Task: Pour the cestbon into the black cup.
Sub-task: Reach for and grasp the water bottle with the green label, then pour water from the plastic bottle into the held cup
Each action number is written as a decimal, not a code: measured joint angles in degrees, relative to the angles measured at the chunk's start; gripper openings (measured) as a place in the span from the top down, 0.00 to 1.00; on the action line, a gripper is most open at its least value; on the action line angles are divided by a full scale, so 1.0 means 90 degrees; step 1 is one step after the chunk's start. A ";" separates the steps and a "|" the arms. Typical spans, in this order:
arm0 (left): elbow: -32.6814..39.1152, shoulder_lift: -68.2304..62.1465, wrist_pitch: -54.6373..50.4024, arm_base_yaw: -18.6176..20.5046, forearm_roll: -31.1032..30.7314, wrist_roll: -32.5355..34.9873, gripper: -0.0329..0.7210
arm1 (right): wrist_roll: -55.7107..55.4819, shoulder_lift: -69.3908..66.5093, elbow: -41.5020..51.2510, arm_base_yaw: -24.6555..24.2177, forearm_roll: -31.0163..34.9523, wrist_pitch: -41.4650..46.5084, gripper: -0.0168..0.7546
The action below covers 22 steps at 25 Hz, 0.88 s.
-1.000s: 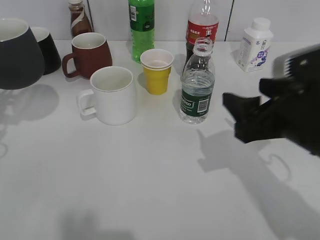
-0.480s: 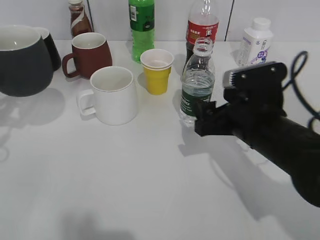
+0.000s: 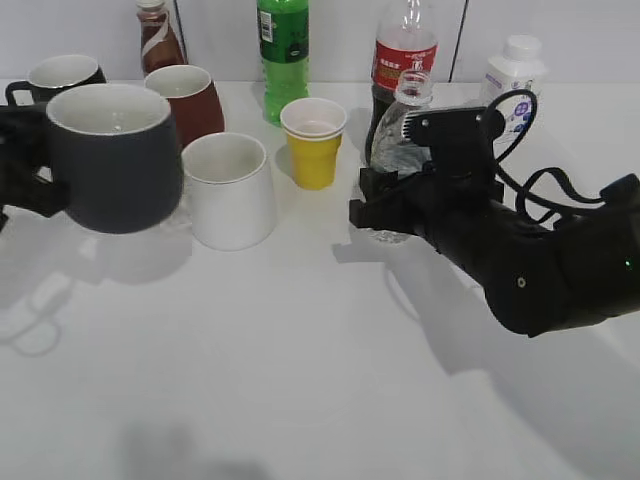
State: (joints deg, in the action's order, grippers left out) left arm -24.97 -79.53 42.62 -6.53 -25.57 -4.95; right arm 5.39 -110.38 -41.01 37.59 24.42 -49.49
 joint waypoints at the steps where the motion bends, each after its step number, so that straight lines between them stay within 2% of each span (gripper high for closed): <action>1: 0.0000 0.0085 -0.0110 -0.0163 -0.0014 0.0000 0.91 | 0.0035 0.0000 0.0000 -0.0005 -0.0077 0.0015 0.38; 3: 0.0000 0.0274 -0.0289 -0.0490 -0.0021 -0.0007 0.91 | 0.0121 0.0068 0.0000 -0.0018 -0.0354 0.0179 0.38; 6: 0.0000 0.0504 -0.0801 -0.0972 -0.0021 -0.0020 0.91 | 0.0522 0.0513 0.0007 -0.0017 -0.1156 0.0800 0.38; 10: 0.0000 0.0565 -0.1299 -0.1628 0.0039 -0.0020 0.91 | 0.1957 0.1453 0.0007 0.0009 -0.1941 0.1503 0.38; 16: 0.0000 0.0577 -0.1317 -0.2426 0.0359 -0.0027 0.91 | 0.4569 0.2244 -0.0191 0.0285 -0.2194 0.2127 0.38; 22: 0.0000 0.0577 -0.1317 -0.2779 0.0432 -0.0027 0.91 | 0.6475 0.2254 -0.0380 0.0592 -0.2251 0.2153 0.38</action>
State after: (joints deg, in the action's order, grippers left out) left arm -24.97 -74.34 30.77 -31.55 -21.68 -5.19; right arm 63.66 -90.09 -44.43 42.92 4.16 -30.11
